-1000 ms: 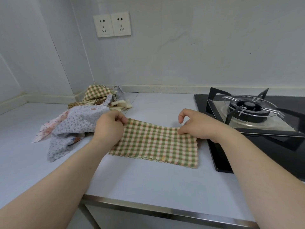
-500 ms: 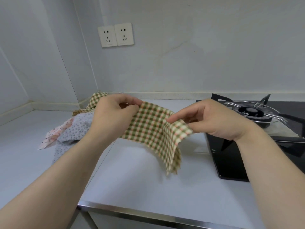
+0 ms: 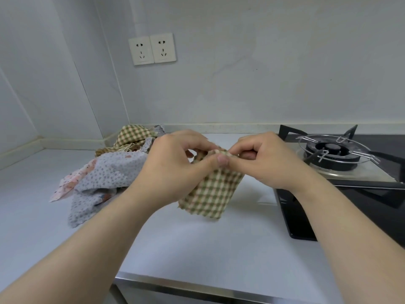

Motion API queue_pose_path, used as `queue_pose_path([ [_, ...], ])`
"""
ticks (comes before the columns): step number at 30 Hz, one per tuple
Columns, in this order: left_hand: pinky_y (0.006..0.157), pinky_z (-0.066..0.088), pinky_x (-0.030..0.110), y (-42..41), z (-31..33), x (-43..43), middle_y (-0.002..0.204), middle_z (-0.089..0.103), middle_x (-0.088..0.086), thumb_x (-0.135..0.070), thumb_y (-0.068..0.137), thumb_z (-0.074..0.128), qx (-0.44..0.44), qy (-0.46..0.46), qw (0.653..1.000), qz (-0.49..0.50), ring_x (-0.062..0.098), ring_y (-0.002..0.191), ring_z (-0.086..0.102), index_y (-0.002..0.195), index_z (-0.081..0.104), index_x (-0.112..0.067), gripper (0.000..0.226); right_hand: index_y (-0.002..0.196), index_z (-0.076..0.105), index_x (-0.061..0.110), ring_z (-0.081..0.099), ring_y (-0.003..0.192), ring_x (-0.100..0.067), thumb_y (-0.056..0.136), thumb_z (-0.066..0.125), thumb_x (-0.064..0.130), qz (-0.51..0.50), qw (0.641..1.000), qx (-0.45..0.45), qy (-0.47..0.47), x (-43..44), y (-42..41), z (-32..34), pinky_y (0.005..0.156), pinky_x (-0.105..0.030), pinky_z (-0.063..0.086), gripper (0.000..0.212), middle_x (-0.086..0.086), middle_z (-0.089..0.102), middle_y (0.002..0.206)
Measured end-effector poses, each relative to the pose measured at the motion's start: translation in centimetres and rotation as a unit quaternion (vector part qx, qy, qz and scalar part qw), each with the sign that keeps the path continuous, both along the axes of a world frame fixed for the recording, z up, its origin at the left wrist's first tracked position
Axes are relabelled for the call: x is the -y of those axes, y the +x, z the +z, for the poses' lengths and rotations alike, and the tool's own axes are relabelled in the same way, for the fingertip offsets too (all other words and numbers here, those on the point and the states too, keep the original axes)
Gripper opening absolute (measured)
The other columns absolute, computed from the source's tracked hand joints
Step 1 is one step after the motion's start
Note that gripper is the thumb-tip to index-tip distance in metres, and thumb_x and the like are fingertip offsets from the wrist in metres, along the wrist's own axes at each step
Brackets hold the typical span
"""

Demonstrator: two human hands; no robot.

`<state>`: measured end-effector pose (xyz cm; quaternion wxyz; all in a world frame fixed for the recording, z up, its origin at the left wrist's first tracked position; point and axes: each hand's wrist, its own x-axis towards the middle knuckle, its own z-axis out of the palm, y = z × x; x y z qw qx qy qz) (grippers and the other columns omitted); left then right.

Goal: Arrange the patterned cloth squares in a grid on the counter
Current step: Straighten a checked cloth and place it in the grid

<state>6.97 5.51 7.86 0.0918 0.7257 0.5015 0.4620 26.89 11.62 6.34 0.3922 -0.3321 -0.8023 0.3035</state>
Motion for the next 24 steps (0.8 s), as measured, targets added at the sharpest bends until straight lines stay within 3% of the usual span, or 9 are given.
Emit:
queue_pose_path([
  [2, 0.082, 0.053, 0.03, -0.1, -0.1, -0.2, 0.087, 0.073, -0.019, -0.023, 0.085, 0.08, 0.018, 0.013, 1.0, 0.017, 0.002, 0.088, 0.066, 0.085, 0.078, -0.03, 0.007, 0.079, 0.079, 0.027, 0.053, 0.06, 0.002, 0.079, 0.081, 0.042, -0.007, 1.0, 0.008, -0.002, -0.1, 0.0, 0.1, 0.063, -0.013, 0.038, 0.015, 0.015, 0.064, 0.065],
  [3, 0.082, 0.054, 0.03, -0.2, -0.1, -0.3, 0.086, 0.073, -0.018, -0.022, 0.087, 0.078, 0.028, 0.011, 0.999, 0.026, 0.002, 0.087, 0.067, 0.085, 0.078, -0.029, 0.008, 0.079, 0.079, 0.028, 0.053, 0.063, 0.002, 0.078, 0.081, 0.043, -0.02, 0.999, 0.024, 0.013, -0.1, 0.0, 0.1, 0.063, -0.011, 0.035, 0.015, 0.019, 0.059, 0.067],
  [6, 0.085, 0.057, 0.034, -0.9, 0.2, -0.6, 0.085, 0.074, -0.019, -0.024, 0.09, 0.074, 0.054, -0.008, 0.997, 0.046, 0.003, 0.086, 0.069, 0.086, 0.076, -0.029, 0.007, 0.077, 0.074, 0.032, 0.049, 0.079, -0.002, 0.073, 0.077, 0.06, -0.058, 0.99, 0.115, 0.065, -0.4, 0.0, 0.0, 0.067, -0.013, 0.032, 0.028, 0.012, 0.048, 0.083],
  [10, 0.085, 0.056, 0.028, -2.4, 0.1, -1.5, 0.086, 0.075, -0.019, -0.025, 0.093, 0.071, 0.08, -0.019, 0.993, 0.079, 0.0, 0.086, 0.07, 0.087, 0.074, -0.031, 0.01, 0.064, 0.06, 0.029, 0.043, 0.096, -0.004, 0.073, 0.078, 0.059, 0.001, 0.982, 0.171, 0.084, 0.0, -0.2, -0.2, 0.082, -0.018, 0.036, 0.036, 0.013, 0.04, 0.089],
  [14, 0.084, 0.056, 0.024, -3.9, -0.8, -2.6, 0.087, 0.076, -0.011, -0.017, 0.096, 0.068, 0.132, -0.077, 0.986, 0.073, 0.003, 0.086, 0.071, 0.088, 0.076, -0.025, 0.013, 0.079, 0.074, 0.025, 0.045, 0.089, -0.006, 0.075, 0.085, 0.049, 0.084, 0.987, 0.119, 0.066, 1.3, -0.5, 0.4, 0.076, -0.013, 0.034, 0.027, 0.012, 0.041, 0.092],
  [18, 0.091, 0.057, 0.035, -4.4, -1.8, -3.3, 0.088, 0.077, 0.002, -0.013, 0.098, 0.065, 0.181, -0.122, 0.975, 0.053, 0.012, 0.086, 0.07, 0.089, 0.076, -0.017, 0.014, 0.087, 0.076, 0.021, 0.049, 0.089, -0.023, 0.077, 0.081, 0.055, 0.097, 0.987, 0.111, 0.061, 1.4, -0.6, 0.7, 0.076, -0.033, 0.042, 0.036, 0.004, 0.048, 0.1],
  [21, 0.087, 0.055, 0.033, -4.6, -2.1, -3.6, 0.084, 0.076, 0.002, -0.01, 0.098, 0.063, 0.216, -0.13, 0.967, 0.043, 0.012, 0.083, 0.068, 0.089, 0.075, -0.014, 0.015, 0.081, 0.077, 0.018, 0.052, 0.08, -0.004, 0.076, 0.07, 0.059, 0.063, 0.991, 0.114, 0.041, 1.4, -0.8, 0.4, 0.07, -0.015, 0.038, 0.042, 0.006, 0.055, 0.1],
  [24, 0.091, 0.053, 0.033, -4.6, -2.1, -3.6, 0.083, 0.075, 0.001, -0.007, 0.099, 0.062, 0.258, -0.132, 0.957, 0.027, 0.012, 0.084, 0.068, 0.091, 0.073, -0.01, 0.013, 0.076, 0.074, 0.014, 0.058, 0.07, -0.003, 0.085, 0.063, 0.061, -0.002, 0.993, 0.113, 0.041, 0.9, -1.3, -0.1, 0.066, -0.016, 0.042, 0.048, 0.003, 0.064, 0.097],
])
